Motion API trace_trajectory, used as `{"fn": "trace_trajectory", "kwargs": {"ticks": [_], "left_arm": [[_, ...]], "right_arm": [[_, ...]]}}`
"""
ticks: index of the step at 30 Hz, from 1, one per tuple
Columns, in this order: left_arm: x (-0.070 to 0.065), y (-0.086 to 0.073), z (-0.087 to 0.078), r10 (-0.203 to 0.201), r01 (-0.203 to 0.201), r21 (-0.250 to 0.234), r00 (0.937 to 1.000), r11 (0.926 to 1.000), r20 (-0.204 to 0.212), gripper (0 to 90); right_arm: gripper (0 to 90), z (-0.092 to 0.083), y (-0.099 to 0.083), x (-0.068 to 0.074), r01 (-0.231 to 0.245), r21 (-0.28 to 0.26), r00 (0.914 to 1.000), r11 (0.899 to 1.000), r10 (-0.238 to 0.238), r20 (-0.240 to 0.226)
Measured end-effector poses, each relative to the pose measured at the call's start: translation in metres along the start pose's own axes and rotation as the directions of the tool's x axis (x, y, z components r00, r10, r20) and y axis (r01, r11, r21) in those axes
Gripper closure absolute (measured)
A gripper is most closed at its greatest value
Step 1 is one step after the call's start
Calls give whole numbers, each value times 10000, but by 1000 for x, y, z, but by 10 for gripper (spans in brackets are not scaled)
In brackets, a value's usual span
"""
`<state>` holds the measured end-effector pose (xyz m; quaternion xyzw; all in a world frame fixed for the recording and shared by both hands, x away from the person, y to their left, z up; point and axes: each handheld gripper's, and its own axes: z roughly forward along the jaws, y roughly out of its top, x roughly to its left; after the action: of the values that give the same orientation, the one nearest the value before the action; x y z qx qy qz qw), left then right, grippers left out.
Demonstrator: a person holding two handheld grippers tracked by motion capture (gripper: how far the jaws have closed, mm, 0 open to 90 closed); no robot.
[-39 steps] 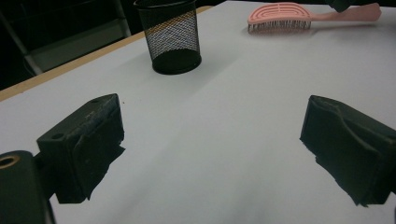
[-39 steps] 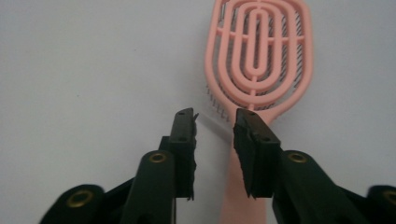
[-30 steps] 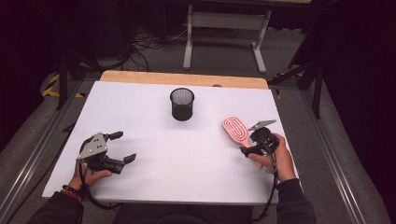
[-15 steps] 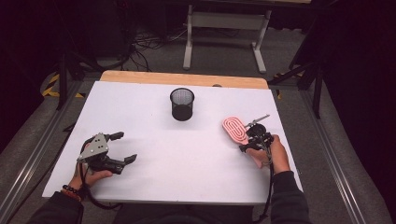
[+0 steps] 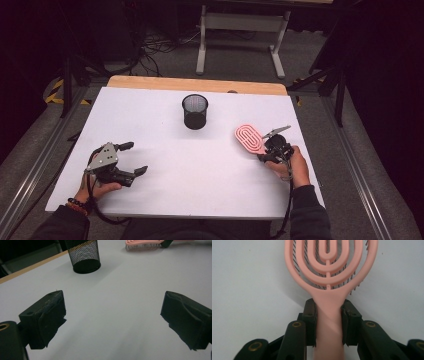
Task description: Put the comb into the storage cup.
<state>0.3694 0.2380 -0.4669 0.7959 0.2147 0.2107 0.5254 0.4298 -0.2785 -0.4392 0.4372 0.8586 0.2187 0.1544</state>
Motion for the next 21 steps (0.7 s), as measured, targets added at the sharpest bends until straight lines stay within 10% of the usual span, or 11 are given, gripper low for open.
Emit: {"fn": "trace_trajectory", "kwargs": {"ticks": [11,21], "left_arm": [[1,0,1,-126,126,17,9999,9999,0,69],[1,0,0,-123,123,-14,9999,9999,-96,74]], "right_arm": [[695,-16,1,5,-31,-1689,9985,9856,122,531],[696,-29,1,13,132,-3575,9959,9338,198,887]]}}
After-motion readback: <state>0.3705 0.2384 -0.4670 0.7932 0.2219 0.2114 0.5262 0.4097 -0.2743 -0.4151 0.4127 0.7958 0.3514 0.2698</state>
